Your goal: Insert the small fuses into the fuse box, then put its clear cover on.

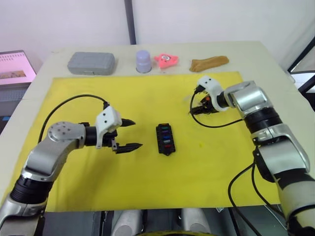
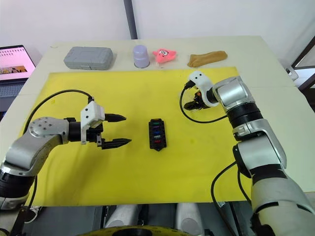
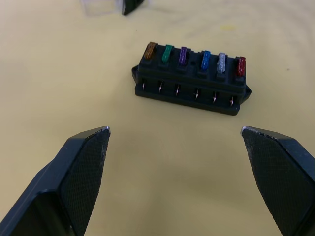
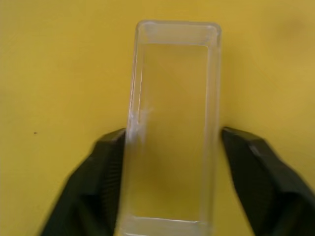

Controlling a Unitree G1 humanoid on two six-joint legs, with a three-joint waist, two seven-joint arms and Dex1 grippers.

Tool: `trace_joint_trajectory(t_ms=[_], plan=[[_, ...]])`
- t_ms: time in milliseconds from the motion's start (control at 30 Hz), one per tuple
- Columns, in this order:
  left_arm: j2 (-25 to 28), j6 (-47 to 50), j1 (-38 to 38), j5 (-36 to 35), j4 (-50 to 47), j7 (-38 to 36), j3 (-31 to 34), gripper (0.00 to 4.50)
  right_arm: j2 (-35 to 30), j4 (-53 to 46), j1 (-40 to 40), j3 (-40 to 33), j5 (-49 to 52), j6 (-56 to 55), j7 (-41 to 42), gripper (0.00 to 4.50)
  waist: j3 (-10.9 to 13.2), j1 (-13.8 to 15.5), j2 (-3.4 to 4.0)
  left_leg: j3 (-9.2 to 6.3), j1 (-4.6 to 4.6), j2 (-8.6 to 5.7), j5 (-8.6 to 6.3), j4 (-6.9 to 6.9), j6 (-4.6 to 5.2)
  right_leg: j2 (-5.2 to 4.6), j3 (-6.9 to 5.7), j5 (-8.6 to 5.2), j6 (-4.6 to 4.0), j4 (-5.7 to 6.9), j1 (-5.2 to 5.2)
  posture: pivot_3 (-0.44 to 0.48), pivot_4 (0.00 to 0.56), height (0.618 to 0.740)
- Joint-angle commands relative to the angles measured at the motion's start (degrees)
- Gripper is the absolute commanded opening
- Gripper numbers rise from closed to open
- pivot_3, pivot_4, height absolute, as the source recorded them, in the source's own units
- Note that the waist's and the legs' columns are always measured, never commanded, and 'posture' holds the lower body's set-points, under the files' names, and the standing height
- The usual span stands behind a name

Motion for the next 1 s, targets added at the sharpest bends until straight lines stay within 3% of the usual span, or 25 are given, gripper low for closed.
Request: trace_joint_trajectory(t_ms=[33,167,467,767,1000], plan=[[0.2,3.4,2.2,-2.7,-5.5,1.9,1.7,4.5,-0.3,-2.4,-1.7,-0.4,-0.2,0.7,1.3,1.69,0.0,0.0,0.0,0.0,0.0,0.0,0.0,0.0,0.0,0.0,0.0,0.0,0.0,0.0,0.0,0.0,0.15,0.74],[-0.5,8.5,5.9,-5.3,-12.0,5.3,1.4,4.5,-0.9,-6.4,-1.3,-0.8,-0.1,3.1,2.2,1.69,0.0,0.0,0.0,-0.01,-0.03,0.0,0.0,0.0,0.0,0.0,0.01,0.0,0.0,0.02,-0.03,0.0,0.15,0.74],[-10.6,18.8,10.6,-3.9,-21.3,22.8,-5.5,4.5,-2.3,-19.8,0.3,-3.3,3.1,13.4,1.1,1.69,0.0,0.6,0.02,-0.03,-0.02,-0.04,0.0,0.04,-0.01,-0.02,0.06,0.0,0.0,0.01,0.05,0.0,0.15,0.74],[-17.4,22.0,9.7,2.5,-21.7,34.9,-14.0,4.5,-4.7,-34.2,1.0,-5.5,9.2,24.9,0.4,1.69,0.0,0.6,0.02,-0.01,-0.03,-0.04,0.0,0.02,-0.01,-0.02,0.08,0.0,0.0,0.0,0.02,0.0,0.15,0.74],[-21.0,22.9,9.3,5.5,-20.5,40.2,-15.4,4.5,-10.0,-49.2,2.7,-6.5,18.9,34.6,2.0,1.69,0.0,0.9,0.01,-0.01,-0.02,-0.05,0.0,0.04,0.0,-0.03,0.07,0.0,0.0,-0.03,0.06,0.0,0.15,0.74]])
